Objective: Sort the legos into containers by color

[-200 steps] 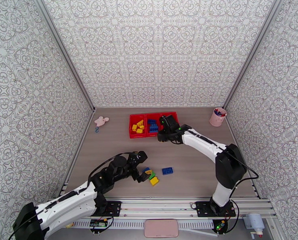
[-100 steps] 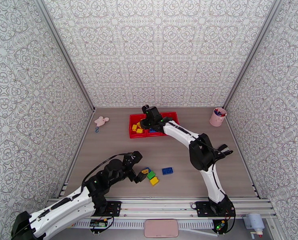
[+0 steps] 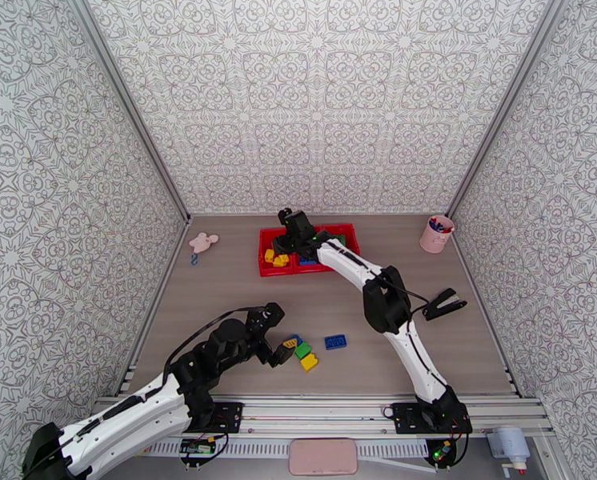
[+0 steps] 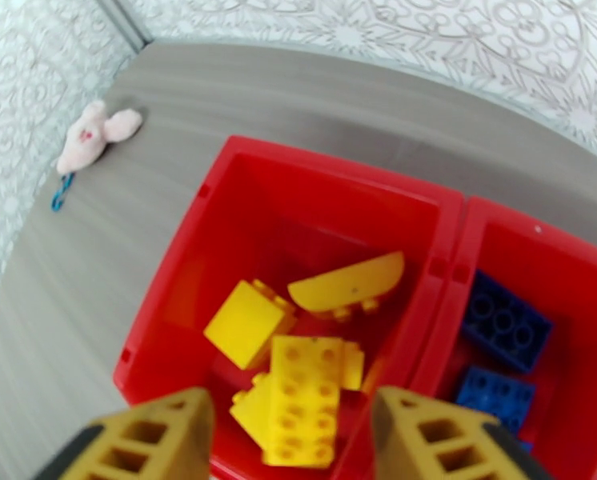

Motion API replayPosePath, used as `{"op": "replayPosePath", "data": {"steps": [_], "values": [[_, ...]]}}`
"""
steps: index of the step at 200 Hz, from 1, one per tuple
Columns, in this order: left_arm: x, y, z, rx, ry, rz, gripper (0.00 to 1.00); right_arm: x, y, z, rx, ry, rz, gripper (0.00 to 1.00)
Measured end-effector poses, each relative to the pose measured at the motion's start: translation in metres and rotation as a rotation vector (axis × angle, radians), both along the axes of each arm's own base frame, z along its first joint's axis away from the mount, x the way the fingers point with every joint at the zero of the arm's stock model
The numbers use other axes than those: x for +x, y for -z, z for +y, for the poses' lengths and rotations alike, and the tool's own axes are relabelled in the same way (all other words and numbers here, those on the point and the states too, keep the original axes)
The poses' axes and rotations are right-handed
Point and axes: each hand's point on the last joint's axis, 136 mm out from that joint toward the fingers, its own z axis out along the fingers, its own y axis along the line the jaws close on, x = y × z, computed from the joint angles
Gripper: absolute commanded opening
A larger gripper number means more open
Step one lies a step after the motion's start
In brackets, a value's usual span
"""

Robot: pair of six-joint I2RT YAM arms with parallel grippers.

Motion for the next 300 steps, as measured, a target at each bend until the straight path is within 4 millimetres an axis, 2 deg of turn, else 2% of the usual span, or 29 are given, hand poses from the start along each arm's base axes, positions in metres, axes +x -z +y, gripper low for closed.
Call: {"op": "replayPosePath", "data": {"steps": [22, 49, 80, 101, 131, 162, 214, 253, 300], "values": [[0.0, -0.001, 0.0, -0.001, 0.0, -0.001, 1.0, -0.003, 0.001, -0.004, -0.029, -0.011, -0.004, 0.77], [-0.001, -0.001, 0.001, -0.003, -0.001, -0.003, 1.0, -0.026, -0.001, -0.025, -0.08, -0.043, -0.001, 0.8], [0.0, -0.003, 0.003, -0.005, -0.009, -0.007, 1.0, -0.065, -0.029, -0.06, -0.116, -0.124, -0.073, 0.84], [0.001, -0.004, 0.004, -0.009, -0.018, -0.01, 1.0, -0.099, -0.049, -0.089, -0.165, -0.231, -0.156, 0.86], [0.001, -0.004, 0.006, -0.023, -0.034, -0.002, 1.0, -0.148, -0.054, -0.119, -0.282, -0.442, -0.226, 0.86], [0.004, 0.001, 0.011, -0.018, -0.058, 0.006, 1.0, -0.194, -0.038, -0.141, -0.413, -0.65, -0.198, 0.87], [0.012, 0.006, 0.02, -0.014, -0.115, 0.018, 1.0, -0.26, 0.008, -0.17, -0.599, -0.963, -0.072, 0.87], [0.013, 0.006, 0.02, -0.023, -0.125, 0.03, 1.0, -0.29, 0.035, -0.177, -0.691, -1.126, -0.026, 0.87], [0.012, 0.009, 0.022, -0.021, -0.133, 0.049, 1.0, -0.304, 0.071, -0.172, -0.758, -1.224, 0.044, 0.87]]}}
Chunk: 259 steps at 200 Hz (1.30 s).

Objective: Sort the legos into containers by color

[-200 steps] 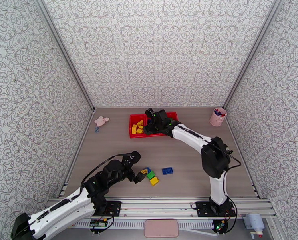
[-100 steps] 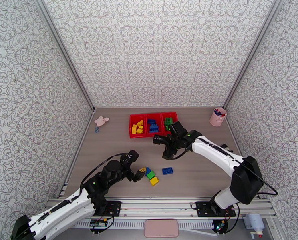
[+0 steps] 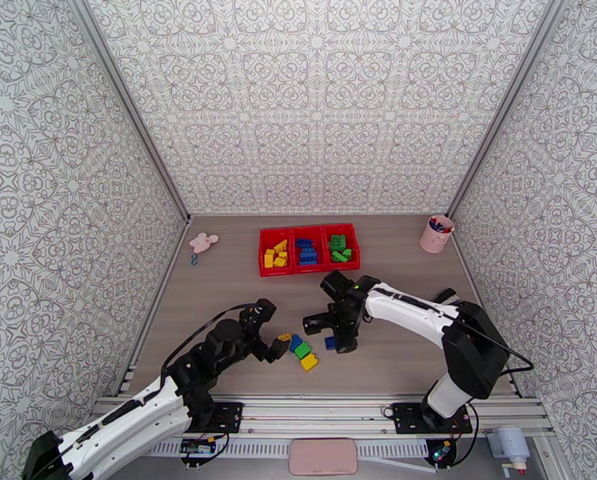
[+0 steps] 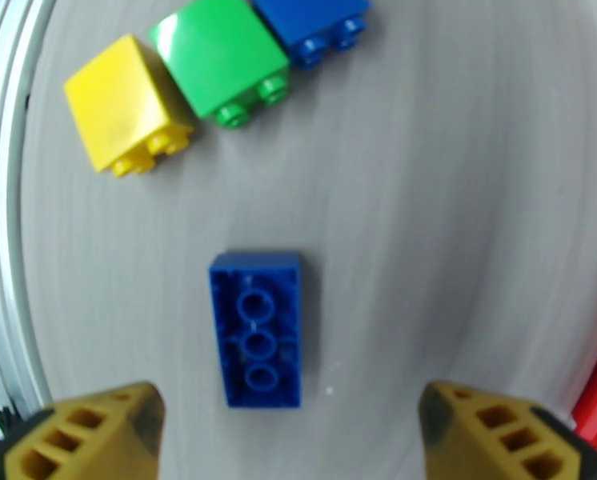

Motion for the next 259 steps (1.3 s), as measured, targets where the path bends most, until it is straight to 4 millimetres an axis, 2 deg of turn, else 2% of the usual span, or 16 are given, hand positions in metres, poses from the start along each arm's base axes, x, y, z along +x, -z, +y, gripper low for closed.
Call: {"op": "replayPosePath", "data": {"steps": [42, 78, 104, 122, 156, 175, 224, 244, 259], "values": [[-0.001, 0.002, 0.001, 0.008, 0.0, 0.008, 1.0, -0.005, 0.023, 0.004, -0.045, -0.024, 0.03, 0.86], [-0.001, 0.003, 0.001, 0.008, 0.0, 0.009, 1.0, -0.003, 0.034, 0.004, -0.064, -0.023, 0.04, 0.84], [-0.001, 0.004, 0.001, 0.011, 0.0, 0.012, 1.0, -0.002, 0.039, 0.004, -0.077, -0.021, 0.039, 0.78], [-0.001, 0.004, 0.001, 0.012, 0.0, 0.013, 1.0, -0.001, 0.042, 0.003, -0.085, -0.015, 0.04, 0.71], [-0.001, 0.004, 0.001, 0.013, 0.0, 0.013, 1.0, 0.005, 0.043, 0.005, -0.083, 0.007, 0.019, 0.44], [-0.002, 0.003, 0.001, 0.011, 0.0, 0.011, 1.0, 0.006, 0.043, 0.005, -0.083, 0.024, 0.015, 0.34], [-0.001, 0.003, 0.002, 0.011, -0.003, 0.011, 1.0, 0.01, 0.039, 0.008, -0.064, 0.067, 0.005, 0.19], [-0.001, 0.004, 0.002, 0.013, -0.003, 0.012, 1.0, 0.019, 0.024, 0.013, -0.01, 0.114, -0.032, 0.17], [-0.001, 0.004, 0.002, 0.014, -0.003, 0.013, 1.0, 0.036, 0.004, 0.018, 0.071, 0.19, -0.082, 0.13]]}}
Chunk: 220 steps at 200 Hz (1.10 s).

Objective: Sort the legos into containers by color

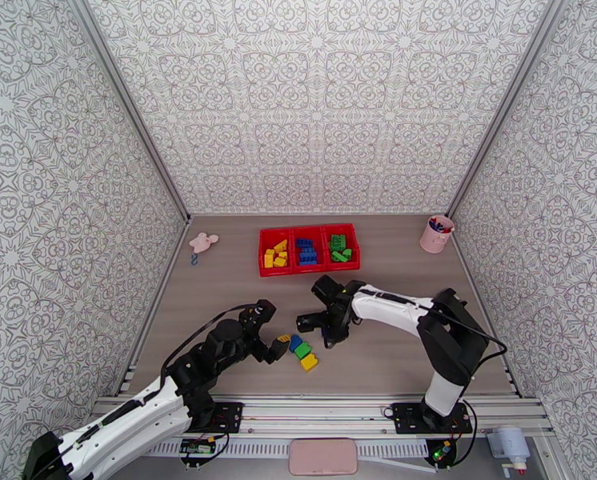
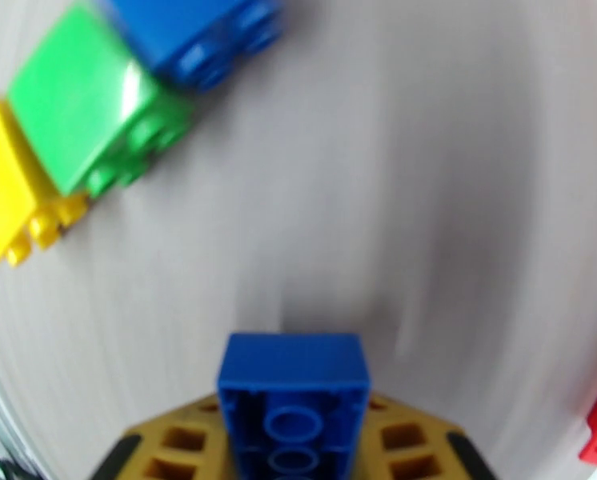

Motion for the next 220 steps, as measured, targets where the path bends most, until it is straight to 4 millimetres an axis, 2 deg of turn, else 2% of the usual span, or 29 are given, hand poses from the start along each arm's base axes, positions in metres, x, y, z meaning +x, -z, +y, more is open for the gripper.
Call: {"op": "replayPosePath", "data": {"steps": [29, 58, 85, 105, 134, 155, 185, 220], "values": [[0.0, 0.0, 0.0, 0.001, 0.001, 0.0, 1.0, 0.041, -0.037, 0.007, 0.169, 0.173, -0.095, 0.11], [0.0, 0.0, 0.0, 0.0, 0.001, 0.0, 1.0, 0.09, -0.071, 0.02, 0.34, 0.347, -0.177, 0.02], [0.001, 0.0, -0.001, 0.0, 0.002, 0.0, 1.0, 0.148, -0.105, 0.04, 0.51, 0.518, -0.254, 0.0], [0.0, 0.001, -0.002, 0.003, 0.007, 0.003, 1.0, 0.191, -0.119, 0.048, 0.608, 0.65, -0.286, 0.0], [-0.002, 0.002, -0.004, 0.008, 0.015, 0.008, 1.0, 0.244, -0.119, 0.053, 0.677, 0.817, -0.307, 0.0], [-0.001, 0.003, -0.006, 0.014, 0.019, 0.014, 1.0, 0.27, -0.113, 0.057, 0.708, 0.902, -0.304, 0.02], [0.0, 0.002, -0.01, 0.017, 0.025, 0.017, 1.0, 0.29, -0.101, 0.065, 0.728, 0.966, -0.291, 0.03], [0.001, 0.007, -0.014, 0.036, 0.023, 0.031, 1.0, 0.304, -0.085, 0.073, 0.724, 0.996, -0.271, 0.05]]}}
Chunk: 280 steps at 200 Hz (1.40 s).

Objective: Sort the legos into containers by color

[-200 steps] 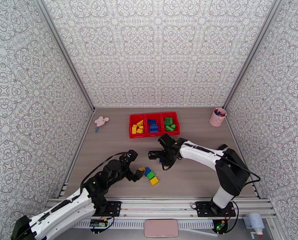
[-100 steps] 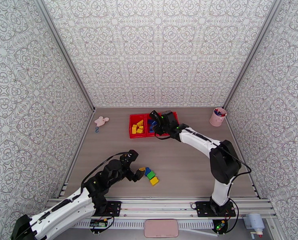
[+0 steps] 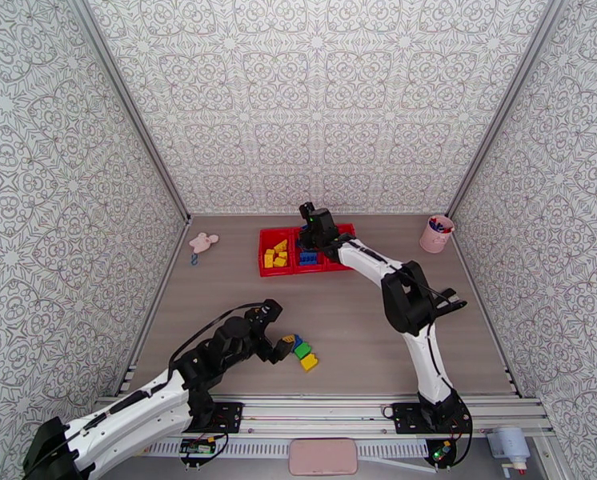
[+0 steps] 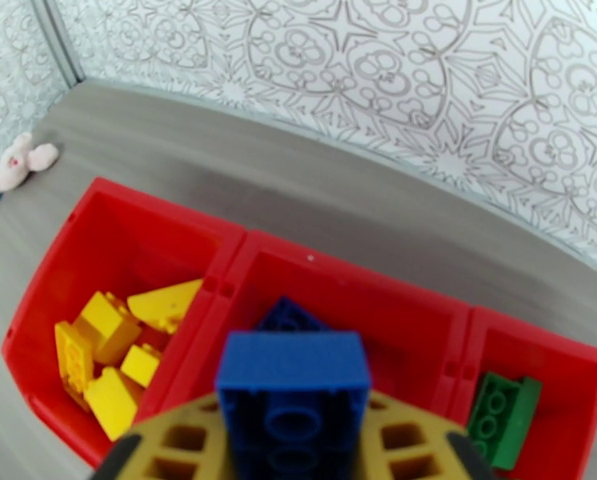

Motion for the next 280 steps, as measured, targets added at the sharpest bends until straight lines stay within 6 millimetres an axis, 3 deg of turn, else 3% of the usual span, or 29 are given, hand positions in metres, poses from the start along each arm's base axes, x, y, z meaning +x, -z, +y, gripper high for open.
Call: {"op": "replayPosePath", "data": {"steps": [33, 52, 88, 100, 132, 156, 196, 246, 280], "values": [[0.002, 0.003, -0.002, 0.005, -0.016, 0.018, 0.99, 0.005, 0.015, 0.003, -0.004, 0.008, 0.029, 0.08], [0.003, 0.002, -0.003, 0.001, -0.029, 0.024, 1.0, 0.005, 0.021, 0.003, -0.008, 0.013, 0.048, 0.16], [0.005, -0.002, -0.002, -0.017, -0.061, 0.029, 1.0, 0.005, 0.02, 0.001, 0.001, 0.024, 0.064, 0.25], [0.006, -0.004, -0.002, -0.024, -0.067, 0.029, 1.0, 0.006, 0.02, -0.001, 0.005, 0.029, 0.066, 0.31], [0.009, -0.008, -0.001, -0.028, -0.094, 0.037, 1.0, 0.007, 0.022, -0.004, 0.005, 0.038, 0.075, 0.64], [0.013, -0.008, 0.002, -0.012, -0.13, 0.063, 1.0, 0.003, 0.021, -0.007, 0.001, 0.037, 0.081, 0.76], [0.02, -0.006, 0.002, 0.053, -0.186, 0.154, 1.0, -0.029, 0.0, -0.02, -0.001, -0.012, 0.065, 0.96], [0.019, 0.025, -0.008, 0.167, -0.177, 0.321, 0.96, -0.091, -0.04, -0.051, 0.046, -0.076, 0.01, 0.98], [0.016, 0.051, -0.007, 0.207, -0.178, 0.486, 0.9, -0.133, -0.051, -0.071, 0.052, -0.133, -0.005, 0.98]]}}
